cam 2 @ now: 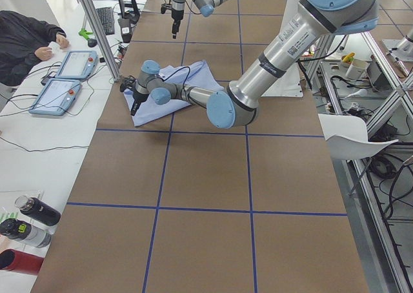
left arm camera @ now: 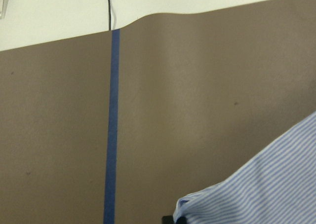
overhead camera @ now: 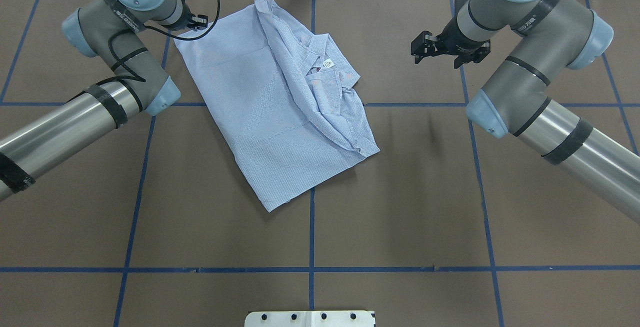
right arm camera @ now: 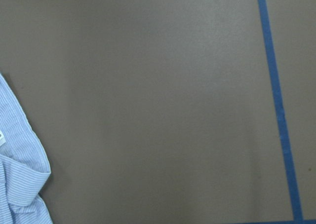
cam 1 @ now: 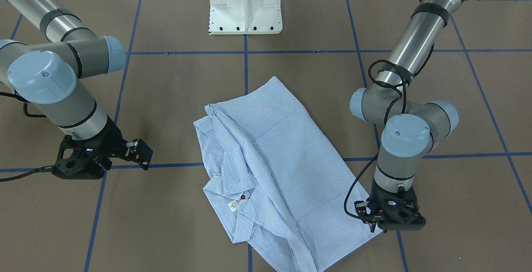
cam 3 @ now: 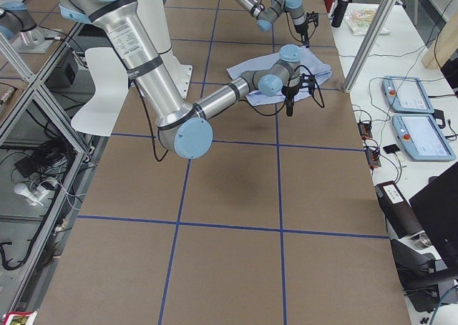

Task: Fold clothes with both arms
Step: 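Move the right gripper down to the shirt's side edge nearest it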

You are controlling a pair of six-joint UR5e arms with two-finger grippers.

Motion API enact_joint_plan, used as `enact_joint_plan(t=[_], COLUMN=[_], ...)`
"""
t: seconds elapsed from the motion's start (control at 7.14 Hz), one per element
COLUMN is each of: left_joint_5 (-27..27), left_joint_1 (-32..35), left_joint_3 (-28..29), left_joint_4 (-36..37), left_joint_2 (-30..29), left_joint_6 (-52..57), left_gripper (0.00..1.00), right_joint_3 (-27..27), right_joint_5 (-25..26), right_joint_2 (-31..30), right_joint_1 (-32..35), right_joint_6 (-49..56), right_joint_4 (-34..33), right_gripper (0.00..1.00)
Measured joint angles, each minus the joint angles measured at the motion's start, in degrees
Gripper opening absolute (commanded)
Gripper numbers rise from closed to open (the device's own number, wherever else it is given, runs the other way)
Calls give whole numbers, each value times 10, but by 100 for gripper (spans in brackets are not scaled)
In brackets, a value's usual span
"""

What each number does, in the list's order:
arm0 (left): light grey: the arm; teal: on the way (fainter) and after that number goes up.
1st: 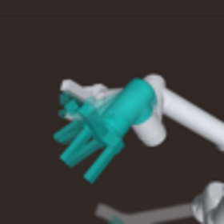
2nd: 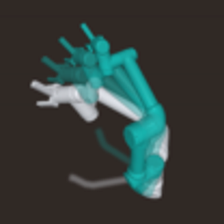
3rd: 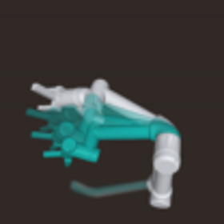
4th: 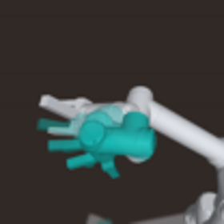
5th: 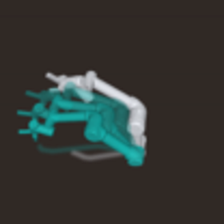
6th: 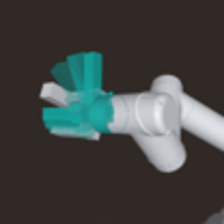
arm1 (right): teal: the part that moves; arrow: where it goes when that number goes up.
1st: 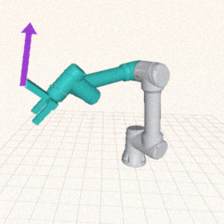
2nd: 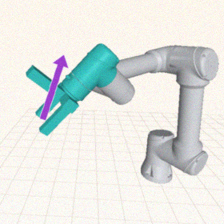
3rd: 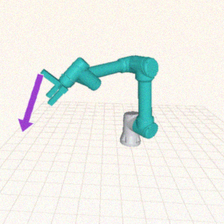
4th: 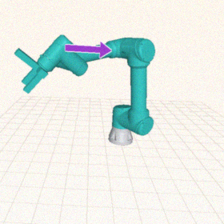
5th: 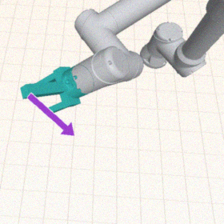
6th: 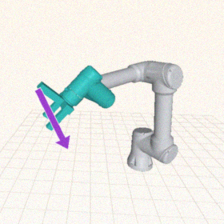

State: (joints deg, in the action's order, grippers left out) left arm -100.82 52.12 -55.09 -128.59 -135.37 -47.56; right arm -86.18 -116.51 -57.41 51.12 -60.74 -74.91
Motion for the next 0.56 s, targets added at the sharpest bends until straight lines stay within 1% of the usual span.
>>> enact_joint_plan(t=[0.14, 0.28, 0.42, 0.56], left_joint_5=[-28, -43, -48, -50], left_joint_1=[3, 4, 4, 3], left_joint_3=[-42, -82, -103, -112], left_joint_4=[-6, -9, -9, -10], left_joint_2=[31, 60, 76, 85], left_joint_6=[-1, -4, -6, -7], left_gripper=[100, 100, 100, 100], right_joint_3=[-4, -12, -19, -25], right_joint_5=[27, 56, 80, 97], right_joint_2=[10, 18, 22, 24], right_joint_1=[-29, -63, -95, -121], right_joint_6=[-51, -112, -172, -226], right_joint_4=[-2, -5, -7, -12], right_gripper=[98, 95, 89, 85])
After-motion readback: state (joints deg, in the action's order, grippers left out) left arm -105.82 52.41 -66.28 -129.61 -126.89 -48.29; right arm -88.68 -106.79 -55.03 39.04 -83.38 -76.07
